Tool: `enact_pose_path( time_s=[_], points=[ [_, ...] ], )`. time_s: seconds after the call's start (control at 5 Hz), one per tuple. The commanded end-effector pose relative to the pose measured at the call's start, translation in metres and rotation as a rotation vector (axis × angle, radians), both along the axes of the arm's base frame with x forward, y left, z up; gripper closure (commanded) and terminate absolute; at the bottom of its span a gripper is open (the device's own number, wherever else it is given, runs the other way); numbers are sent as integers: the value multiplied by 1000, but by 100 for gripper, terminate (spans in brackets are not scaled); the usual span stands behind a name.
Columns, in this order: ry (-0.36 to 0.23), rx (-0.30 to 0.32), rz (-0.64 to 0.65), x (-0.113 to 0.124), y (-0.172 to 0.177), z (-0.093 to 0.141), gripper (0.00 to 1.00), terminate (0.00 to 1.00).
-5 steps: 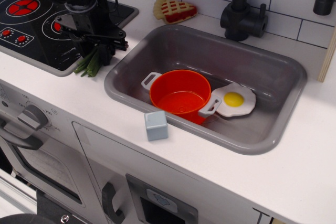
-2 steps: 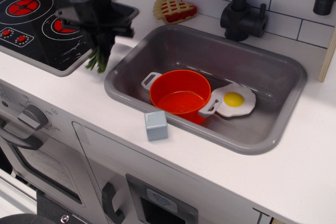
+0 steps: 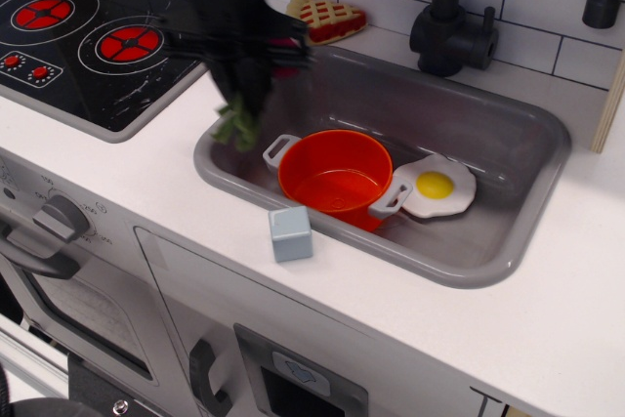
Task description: Put beet in pot sink
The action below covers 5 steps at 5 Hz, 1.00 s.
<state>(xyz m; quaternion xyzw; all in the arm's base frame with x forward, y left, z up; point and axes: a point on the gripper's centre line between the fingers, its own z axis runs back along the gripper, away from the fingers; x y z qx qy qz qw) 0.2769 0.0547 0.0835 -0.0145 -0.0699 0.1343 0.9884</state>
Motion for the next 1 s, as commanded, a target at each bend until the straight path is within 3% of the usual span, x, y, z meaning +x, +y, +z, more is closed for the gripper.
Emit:
enact_pose_path(
  time_s=[0.0, 0.2, 0.4, 0.8],
  points=[
    [103, 82, 0, 10, -36, -25, 100, 0],
    [169, 92, 31, 11, -47, -40, 100, 0],
    [119, 74, 46, 9, -46, -27, 0, 0],
    [-4, 38, 126, 14, -34, 16, 0, 0]
  ],
)
